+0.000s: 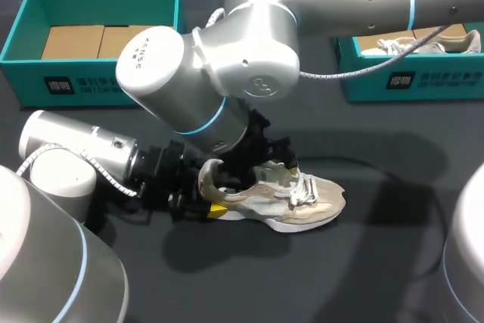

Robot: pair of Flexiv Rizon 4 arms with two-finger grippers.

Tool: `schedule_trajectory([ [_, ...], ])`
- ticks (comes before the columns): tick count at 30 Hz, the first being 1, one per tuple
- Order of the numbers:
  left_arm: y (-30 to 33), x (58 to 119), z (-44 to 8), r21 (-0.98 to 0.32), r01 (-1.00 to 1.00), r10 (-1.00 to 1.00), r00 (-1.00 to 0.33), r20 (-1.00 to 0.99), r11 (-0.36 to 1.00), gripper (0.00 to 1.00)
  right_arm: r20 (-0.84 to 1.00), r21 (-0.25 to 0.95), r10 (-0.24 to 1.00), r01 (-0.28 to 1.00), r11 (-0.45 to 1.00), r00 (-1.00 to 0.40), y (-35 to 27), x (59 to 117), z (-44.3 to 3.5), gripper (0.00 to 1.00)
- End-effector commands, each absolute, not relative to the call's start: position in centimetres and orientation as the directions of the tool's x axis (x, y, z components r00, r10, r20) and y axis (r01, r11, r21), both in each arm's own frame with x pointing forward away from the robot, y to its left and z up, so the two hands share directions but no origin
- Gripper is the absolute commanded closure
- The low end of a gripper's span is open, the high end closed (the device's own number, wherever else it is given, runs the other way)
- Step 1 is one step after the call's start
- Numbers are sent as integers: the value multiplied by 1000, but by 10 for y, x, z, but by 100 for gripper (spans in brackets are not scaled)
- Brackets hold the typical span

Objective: Take the shoe out of the shoebox, open the shoe tongue, remove and reinsert the insole, then place the shoe into the shoebox

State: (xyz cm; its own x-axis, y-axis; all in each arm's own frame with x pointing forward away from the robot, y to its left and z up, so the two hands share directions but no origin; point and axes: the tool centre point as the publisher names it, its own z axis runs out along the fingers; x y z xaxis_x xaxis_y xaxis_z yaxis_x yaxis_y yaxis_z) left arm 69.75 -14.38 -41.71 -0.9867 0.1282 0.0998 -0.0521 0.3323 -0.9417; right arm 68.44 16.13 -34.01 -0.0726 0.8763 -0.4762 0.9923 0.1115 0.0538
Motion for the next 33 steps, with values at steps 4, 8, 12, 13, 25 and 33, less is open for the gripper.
schedule_trajectory([
  [4, -145, 698, -419, -941, -52, 127, -987, 99, 334, 100, -245, 381, 650, 688, -618, 719, 156, 677, -340, 45],
  [8, -145, 698, -419, -941, -52, 127, -987, 99, 334, 100, -217, 347, 635, 667, -659, 741, 153, 674, -341, 52],
  [12, -145, 698, -419, -941, -52, 127, -987, 99, 334, 100, -196, 327, 619, 645, -690, 761, 150, 672, -341, 56],
  [13, -145, 698, -419, -941, -52, 127, -987, 99, 334, 100, -192, 324, 616, 642, -695, 764, 149, 671, -341, 58],
  [25, -145, 698, -419, -941, -52, 127, -987, 99, 334, 100, -179, 293, 625, 648, -703, 759, 145, 670, -333, 89],
  [33, -145, 698, -419, -941, -52, 127, -987, 99, 334, 100, -174, 256, 624, 647, -719, 762, 141, 668, -331, 100],
])
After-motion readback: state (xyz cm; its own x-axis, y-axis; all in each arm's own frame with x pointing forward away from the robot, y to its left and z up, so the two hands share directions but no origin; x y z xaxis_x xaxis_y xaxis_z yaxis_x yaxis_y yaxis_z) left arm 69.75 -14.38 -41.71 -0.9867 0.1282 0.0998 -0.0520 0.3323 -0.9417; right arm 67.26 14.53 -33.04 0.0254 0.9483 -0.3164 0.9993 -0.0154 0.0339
